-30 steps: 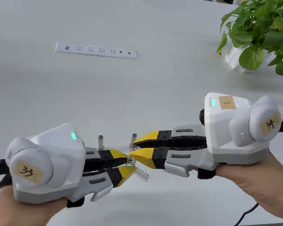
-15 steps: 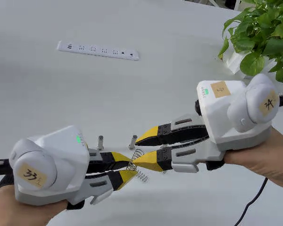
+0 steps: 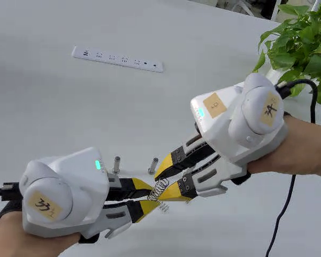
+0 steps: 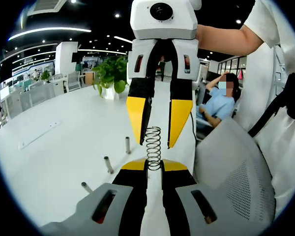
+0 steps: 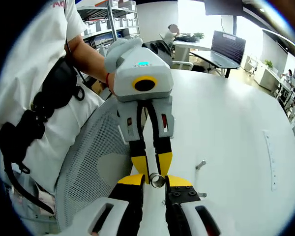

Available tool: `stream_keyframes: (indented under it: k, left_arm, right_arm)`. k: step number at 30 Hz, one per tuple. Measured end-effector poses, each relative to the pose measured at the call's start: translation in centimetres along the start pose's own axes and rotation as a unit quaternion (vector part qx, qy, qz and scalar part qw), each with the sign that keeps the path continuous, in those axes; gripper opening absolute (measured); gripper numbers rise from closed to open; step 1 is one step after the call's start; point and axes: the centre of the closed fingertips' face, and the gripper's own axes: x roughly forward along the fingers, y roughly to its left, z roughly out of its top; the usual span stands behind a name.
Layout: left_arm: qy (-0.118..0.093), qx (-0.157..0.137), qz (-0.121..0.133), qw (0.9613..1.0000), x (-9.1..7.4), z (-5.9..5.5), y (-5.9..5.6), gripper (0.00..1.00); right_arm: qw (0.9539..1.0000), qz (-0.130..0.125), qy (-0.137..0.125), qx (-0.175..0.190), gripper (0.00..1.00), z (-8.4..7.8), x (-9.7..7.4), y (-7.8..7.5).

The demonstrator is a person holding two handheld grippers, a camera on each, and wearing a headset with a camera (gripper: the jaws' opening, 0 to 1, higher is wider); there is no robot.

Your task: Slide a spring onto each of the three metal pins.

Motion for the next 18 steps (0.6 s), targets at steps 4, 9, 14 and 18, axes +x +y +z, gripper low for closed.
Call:
stream_keyframes:
  k: [4,9,14,18]
  left_arm:
    - [0.0,0.006,-0.004,1.0,0.04,0.11,-0.14,0.06]
    - [-0.001,0.01,-0.006,0.9999,0.08,0.15,-0.15,0.06]
    - [-0.002,0.011,-0.008,0.9999,0.11,0.1,-0.22,0.06]
    - [0.0,0.011,-0.01,0.9999,0.12,-0.09,-0.31,0.06]
  right_arm:
    - [0.9998,0.013,0.014,-0.009,0.12,-0.04,0.19,0.05]
    - [0.9992,0.024,0.027,-0.017,0.08,-0.21,0.3,0.07]
    - [0.9985,0.031,0.038,-0.023,0.08,-0.46,0.41,0.16]
    - [0.9974,0.038,0.051,-0.032,0.08,-0.79,0.52,0.29]
